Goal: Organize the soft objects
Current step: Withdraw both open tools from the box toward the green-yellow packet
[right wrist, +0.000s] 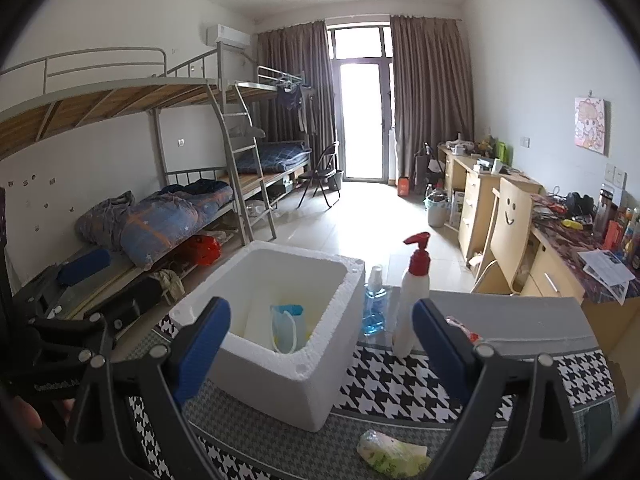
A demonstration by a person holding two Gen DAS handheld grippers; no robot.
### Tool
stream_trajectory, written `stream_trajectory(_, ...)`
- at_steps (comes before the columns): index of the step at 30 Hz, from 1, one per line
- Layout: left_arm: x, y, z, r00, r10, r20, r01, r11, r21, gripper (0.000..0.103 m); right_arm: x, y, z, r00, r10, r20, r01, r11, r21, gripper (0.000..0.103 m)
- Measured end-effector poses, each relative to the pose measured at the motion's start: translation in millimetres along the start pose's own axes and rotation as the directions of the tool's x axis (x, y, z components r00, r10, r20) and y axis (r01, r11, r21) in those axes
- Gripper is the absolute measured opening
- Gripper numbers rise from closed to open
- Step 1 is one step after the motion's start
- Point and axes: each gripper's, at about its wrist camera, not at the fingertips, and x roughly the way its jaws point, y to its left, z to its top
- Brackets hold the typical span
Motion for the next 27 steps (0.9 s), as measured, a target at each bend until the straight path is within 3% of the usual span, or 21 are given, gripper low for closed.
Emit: stream_trajectory(27, -6.5, -27.7, -6.8, 0.992, -0.123, 0.001, 0.123, 0.992, 0.024, 0.102, -38.3, -29.1, -19.3, 0.997, -0.072, 0.041, 0.07, 0.996, 0.049, 0.095)
